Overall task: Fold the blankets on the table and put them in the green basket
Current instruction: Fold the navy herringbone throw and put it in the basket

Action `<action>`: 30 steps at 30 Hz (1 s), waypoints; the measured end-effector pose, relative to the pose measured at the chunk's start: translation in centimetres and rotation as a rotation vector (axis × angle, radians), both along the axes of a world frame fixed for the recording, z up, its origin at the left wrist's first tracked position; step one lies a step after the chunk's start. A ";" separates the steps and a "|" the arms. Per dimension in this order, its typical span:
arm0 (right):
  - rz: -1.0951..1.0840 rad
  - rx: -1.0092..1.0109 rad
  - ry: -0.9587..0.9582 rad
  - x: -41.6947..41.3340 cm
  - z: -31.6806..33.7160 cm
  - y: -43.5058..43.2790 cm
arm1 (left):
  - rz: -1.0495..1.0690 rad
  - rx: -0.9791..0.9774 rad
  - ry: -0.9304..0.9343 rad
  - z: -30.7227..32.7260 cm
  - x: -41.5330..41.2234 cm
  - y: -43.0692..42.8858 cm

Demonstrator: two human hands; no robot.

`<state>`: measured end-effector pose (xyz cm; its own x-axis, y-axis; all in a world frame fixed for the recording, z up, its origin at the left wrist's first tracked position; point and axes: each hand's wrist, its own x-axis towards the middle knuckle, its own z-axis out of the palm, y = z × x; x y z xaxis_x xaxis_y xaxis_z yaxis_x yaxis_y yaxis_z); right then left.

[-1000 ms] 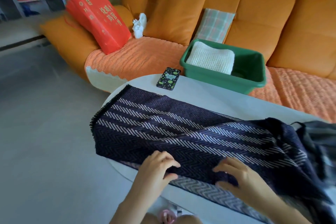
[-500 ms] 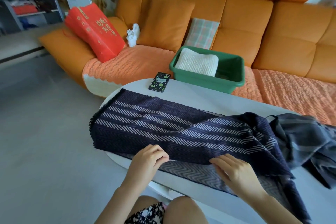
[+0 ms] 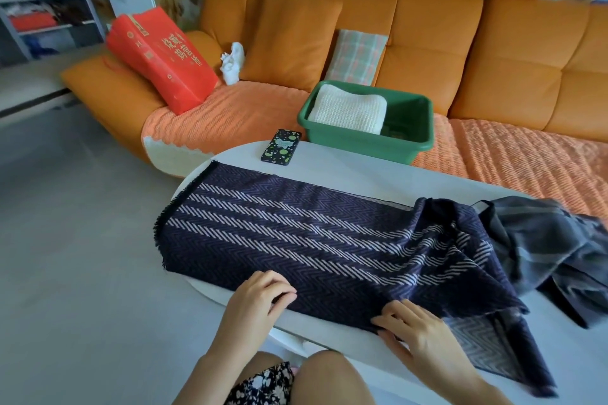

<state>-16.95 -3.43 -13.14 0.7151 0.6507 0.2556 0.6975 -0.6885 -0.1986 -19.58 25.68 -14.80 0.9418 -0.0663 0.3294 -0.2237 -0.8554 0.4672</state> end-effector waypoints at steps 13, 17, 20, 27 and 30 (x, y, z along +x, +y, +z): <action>-0.392 0.183 0.376 18.1 3.9 5.3 | 0.035 0.169 0.296 1.1 8.9 -3.3; -0.514 0.138 0.425 22.8 2.8 5.4 | 0.039 0.181 0.207 2.0 13.5 -2.9; -0.561 0.107 0.429 24.0 1.8 4.5 | 0.054 0.170 0.152 2.5 17.1 -2.0; -0.511 0.223 0.468 24.8 1.1 3.3 | -0.023 0.204 0.138 2.1 23.1 -1.1; -0.554 0.306 0.404 25.2 1.2 3.1 | -0.010 0.228 0.097 1.8 24.8 -0.9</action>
<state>8.24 -0.28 -11.94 0.9938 0.1106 0.0152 0.0972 -0.7905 -0.6047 5.22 24.82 -13.04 0.9673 -0.1378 0.2131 -0.1960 -0.9391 0.2824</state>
